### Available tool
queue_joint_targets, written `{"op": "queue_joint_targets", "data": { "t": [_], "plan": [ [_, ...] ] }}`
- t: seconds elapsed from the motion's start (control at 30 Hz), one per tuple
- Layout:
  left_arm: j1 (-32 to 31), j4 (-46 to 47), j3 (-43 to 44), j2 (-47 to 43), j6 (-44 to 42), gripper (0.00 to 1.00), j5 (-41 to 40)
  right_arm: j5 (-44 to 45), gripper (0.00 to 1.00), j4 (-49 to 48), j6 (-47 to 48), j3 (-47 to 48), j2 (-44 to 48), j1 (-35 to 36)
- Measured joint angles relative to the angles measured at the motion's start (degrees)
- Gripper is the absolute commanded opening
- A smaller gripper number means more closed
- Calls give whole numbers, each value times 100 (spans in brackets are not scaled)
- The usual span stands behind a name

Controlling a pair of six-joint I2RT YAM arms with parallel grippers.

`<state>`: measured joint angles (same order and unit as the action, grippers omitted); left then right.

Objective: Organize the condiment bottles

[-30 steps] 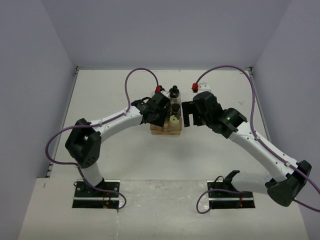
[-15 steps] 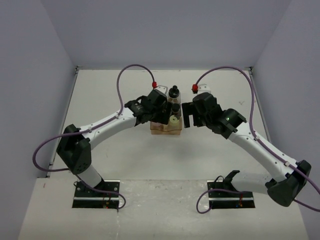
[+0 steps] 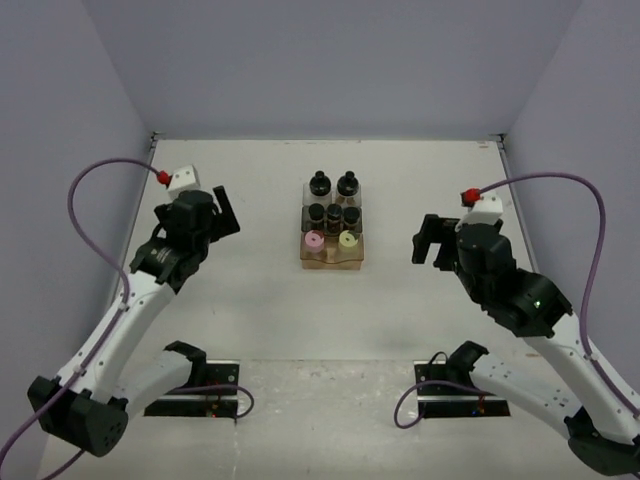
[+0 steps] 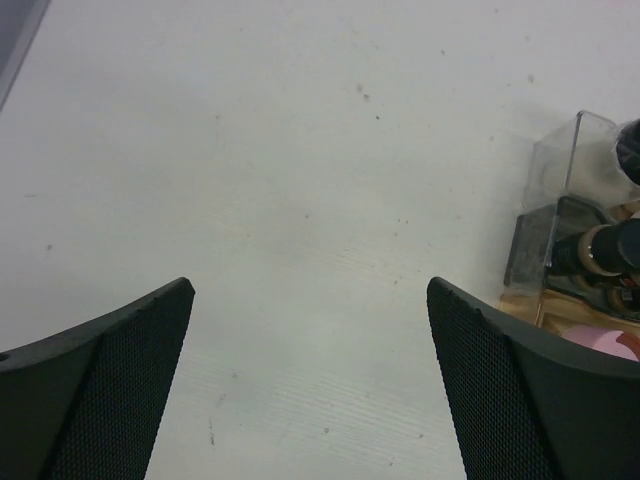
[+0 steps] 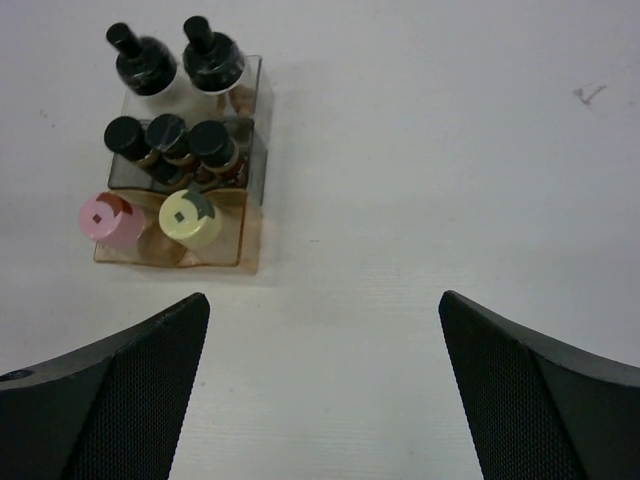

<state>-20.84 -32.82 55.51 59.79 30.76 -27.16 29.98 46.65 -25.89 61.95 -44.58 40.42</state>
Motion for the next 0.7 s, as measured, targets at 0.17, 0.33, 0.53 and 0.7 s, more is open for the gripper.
{"op": "queue_joint_targets", "data": {
  "t": [0.17,0.33,0.53,0.7],
  "plan": [
    [-17,-315,59,-1051,-63,100,4,555,99,354,-297,-63,337,-7],
    [-20,-525,155,-1473,-310,100,-26,785,99,525,-479,-199,752,-7],
    [-20,-450,-553,-1961,-592,100,-267,798,99,304,-382,-699,1580,-7],
    [-22,-433,-938,-1891,-649,100,-120,741,99,129,-372,-1075,1805,-7]
  ]
}}
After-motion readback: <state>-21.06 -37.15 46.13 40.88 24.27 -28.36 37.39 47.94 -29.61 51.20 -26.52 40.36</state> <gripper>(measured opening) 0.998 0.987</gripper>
